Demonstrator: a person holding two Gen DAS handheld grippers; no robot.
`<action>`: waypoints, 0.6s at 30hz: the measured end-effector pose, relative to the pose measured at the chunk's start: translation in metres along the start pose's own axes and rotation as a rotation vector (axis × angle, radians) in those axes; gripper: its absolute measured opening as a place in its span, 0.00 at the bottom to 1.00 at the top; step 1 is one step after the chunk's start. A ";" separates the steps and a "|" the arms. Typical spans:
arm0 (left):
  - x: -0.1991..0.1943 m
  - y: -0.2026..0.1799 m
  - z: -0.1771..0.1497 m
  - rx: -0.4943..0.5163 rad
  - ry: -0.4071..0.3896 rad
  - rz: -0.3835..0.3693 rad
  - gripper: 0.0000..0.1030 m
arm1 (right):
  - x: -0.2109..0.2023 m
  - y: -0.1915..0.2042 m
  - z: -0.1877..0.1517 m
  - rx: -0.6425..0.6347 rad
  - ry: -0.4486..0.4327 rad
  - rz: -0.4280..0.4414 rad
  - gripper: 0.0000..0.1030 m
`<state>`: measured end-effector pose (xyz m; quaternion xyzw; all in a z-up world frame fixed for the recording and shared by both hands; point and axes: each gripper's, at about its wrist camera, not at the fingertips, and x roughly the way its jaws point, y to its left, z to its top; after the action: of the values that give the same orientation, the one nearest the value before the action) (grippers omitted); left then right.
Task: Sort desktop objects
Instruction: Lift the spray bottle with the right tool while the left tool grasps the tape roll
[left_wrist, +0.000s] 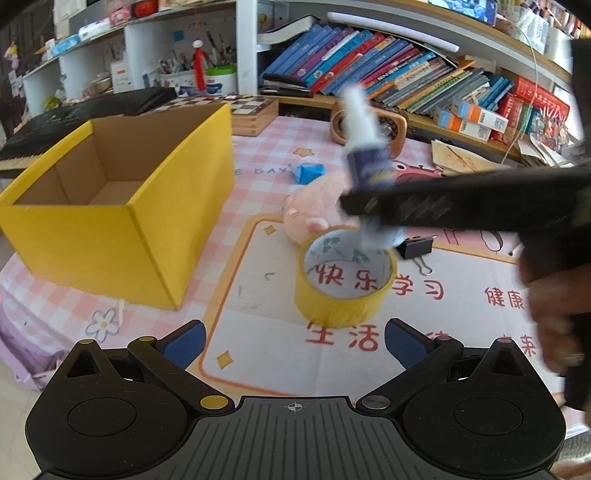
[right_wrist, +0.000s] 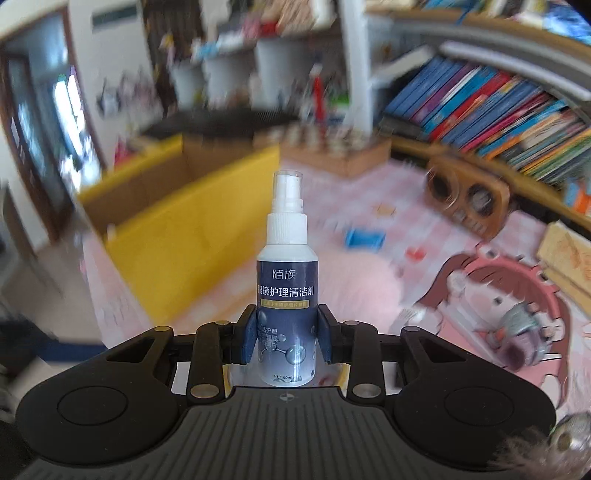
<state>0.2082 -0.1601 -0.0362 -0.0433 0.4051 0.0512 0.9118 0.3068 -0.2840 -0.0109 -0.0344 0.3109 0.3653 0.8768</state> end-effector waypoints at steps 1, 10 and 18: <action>0.003 -0.002 0.002 0.007 -0.003 -0.002 1.00 | -0.008 -0.006 0.001 0.029 -0.015 -0.011 0.30; 0.044 -0.026 0.016 0.072 -0.011 -0.044 1.00 | -0.059 -0.040 -0.027 0.168 -0.009 -0.176 0.30; 0.079 -0.046 0.020 0.145 0.002 -0.018 1.00 | -0.072 -0.047 -0.054 0.210 0.043 -0.243 0.30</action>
<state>0.2819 -0.1986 -0.0798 0.0191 0.4081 0.0135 0.9126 0.2709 -0.3792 -0.0212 0.0126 0.3596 0.2212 0.9064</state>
